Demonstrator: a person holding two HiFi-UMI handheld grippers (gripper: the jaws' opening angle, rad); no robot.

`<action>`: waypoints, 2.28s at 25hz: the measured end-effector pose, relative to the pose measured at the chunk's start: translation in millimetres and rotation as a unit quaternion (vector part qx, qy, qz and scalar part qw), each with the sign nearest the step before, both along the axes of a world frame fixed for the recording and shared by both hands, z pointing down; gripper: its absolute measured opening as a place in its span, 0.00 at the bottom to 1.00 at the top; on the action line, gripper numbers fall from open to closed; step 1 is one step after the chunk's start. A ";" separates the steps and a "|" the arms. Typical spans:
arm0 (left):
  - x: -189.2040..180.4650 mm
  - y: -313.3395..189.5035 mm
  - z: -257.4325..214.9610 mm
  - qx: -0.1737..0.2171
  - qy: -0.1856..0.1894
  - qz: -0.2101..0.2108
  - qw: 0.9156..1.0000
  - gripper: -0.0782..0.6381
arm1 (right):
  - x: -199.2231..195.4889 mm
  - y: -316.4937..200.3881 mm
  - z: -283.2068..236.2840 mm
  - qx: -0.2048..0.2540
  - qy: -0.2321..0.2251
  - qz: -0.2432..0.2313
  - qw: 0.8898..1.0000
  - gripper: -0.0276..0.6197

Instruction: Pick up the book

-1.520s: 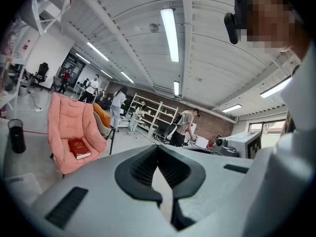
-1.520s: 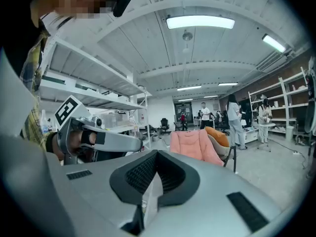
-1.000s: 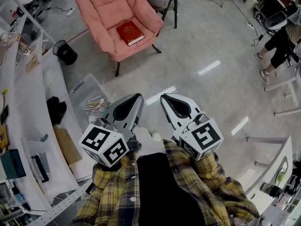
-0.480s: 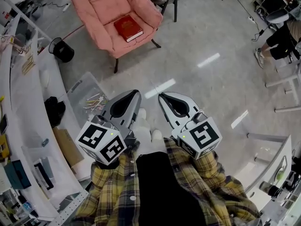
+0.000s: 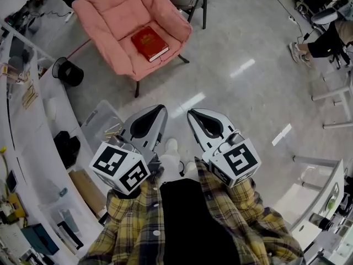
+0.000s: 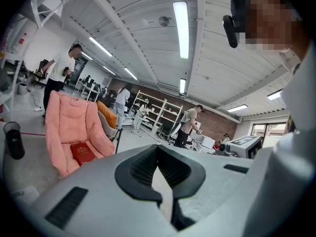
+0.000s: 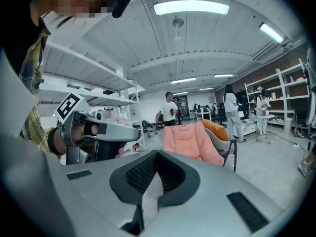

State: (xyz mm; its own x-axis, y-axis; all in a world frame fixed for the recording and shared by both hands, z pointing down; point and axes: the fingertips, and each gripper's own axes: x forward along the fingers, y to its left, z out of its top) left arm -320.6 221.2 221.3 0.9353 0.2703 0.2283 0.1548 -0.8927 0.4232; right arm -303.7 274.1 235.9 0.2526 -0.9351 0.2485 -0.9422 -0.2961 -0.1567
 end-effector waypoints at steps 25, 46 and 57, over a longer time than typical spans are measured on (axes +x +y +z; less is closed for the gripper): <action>142.0 -71.3 26.0 -0.017 -0.018 0.018 1.000 0.11 | 152.1 -60.5 20.3 -0.027 -0.010 0.039 0.999 0.07; 251.5 -82.7 5.7 0.002 0.000 -0.106 0.994 0.11 | 268.9 -64.9 7.6 -0.016 0.005 -0.079 0.997 0.07; 274.8 -143.3 11.8 0.000 -0.008 -0.137 0.991 0.11 | 296.9 -127.7 16.8 -0.018 -0.007 -0.108 0.994 0.07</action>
State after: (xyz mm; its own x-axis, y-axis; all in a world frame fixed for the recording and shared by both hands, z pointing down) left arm -45.8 77.9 233.1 0.9697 0.0070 0.2442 -0.1001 -0.9003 0.4236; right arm -6.8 146.4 252.7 0.0422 -0.9577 0.2845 -0.9822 -0.0920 -0.1639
